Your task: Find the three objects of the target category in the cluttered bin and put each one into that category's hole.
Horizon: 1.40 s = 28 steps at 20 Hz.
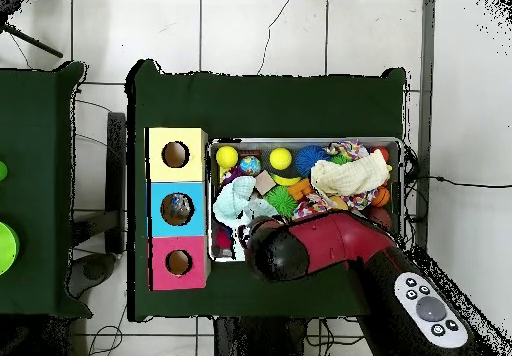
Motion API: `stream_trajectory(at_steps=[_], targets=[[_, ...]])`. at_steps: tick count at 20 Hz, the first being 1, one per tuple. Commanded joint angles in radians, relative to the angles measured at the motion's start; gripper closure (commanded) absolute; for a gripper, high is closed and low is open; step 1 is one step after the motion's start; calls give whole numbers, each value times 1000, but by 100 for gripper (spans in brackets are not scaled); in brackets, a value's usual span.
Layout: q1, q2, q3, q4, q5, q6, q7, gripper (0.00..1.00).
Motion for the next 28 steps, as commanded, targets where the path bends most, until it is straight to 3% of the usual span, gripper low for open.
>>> stream_trajectory(at_steps=[1,7,20,22,26,28], targets=[[-22,-22,63,98,-101,12,-181,100],[-55,-116,88,217,-95,-41,-119,100],[-14,-193,104,217,-70,-21,-83,100],[-16,-222,109,223,-41,6,-88,100],[-62,-336,178,255,85,33,-119,100],[-55,-361,172,253,145,109,-113,100]])
